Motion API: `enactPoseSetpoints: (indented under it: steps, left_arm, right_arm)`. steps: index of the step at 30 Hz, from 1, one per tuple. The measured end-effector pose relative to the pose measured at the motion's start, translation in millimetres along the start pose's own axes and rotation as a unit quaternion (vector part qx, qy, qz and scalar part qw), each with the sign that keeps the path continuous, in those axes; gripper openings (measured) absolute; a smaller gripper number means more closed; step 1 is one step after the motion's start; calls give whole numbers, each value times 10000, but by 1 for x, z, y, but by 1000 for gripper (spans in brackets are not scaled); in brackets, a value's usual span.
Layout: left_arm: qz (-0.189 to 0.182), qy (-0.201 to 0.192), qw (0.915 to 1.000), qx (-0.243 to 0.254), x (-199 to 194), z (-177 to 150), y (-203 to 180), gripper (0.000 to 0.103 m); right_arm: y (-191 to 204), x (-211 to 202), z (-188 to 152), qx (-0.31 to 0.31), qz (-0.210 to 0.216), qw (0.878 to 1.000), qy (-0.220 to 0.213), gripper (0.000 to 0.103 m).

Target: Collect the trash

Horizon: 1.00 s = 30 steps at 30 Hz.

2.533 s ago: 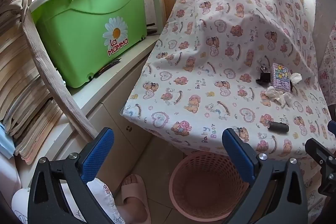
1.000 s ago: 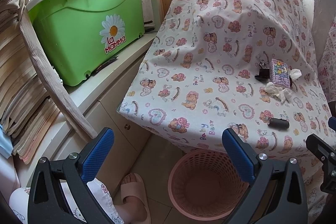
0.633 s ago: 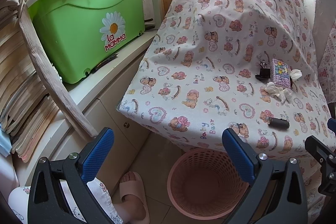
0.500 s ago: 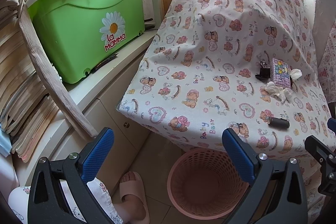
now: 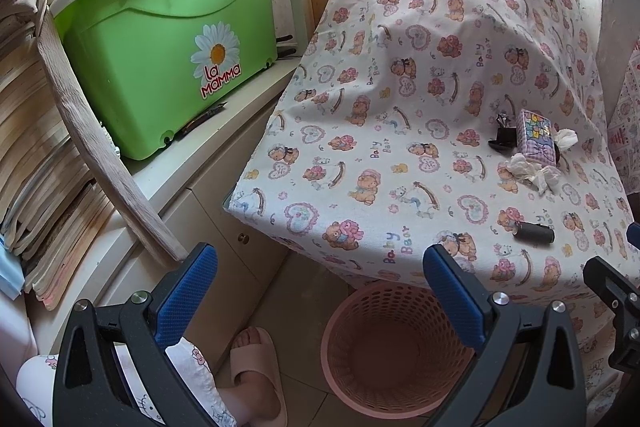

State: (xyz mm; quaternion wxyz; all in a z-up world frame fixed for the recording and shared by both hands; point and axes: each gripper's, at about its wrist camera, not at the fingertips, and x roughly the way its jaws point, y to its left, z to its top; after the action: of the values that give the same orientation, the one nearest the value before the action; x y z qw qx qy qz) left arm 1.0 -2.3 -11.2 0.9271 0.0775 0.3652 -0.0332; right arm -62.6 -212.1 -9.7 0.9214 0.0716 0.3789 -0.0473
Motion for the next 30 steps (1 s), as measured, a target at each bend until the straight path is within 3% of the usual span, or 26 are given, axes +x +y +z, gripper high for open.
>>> enactPoseSetpoints:
  steps: [16, 21, 30]
  left_arm:
    - [47, -1, 10000, 22, 2, -2, 2, 102]
    - [91, 16, 10000, 6, 3, -2, 5, 102]
    - [52, 61, 10000, 29, 6, 0, 0, 101]
  right_arm:
    - [2, 2, -1, 10, -4, 10000, 11, 103]
    - [6, 4, -3, -212, -252, 9994, -52, 103]
    - [2, 14, -3, -64, -126, 9997, 178, 103]
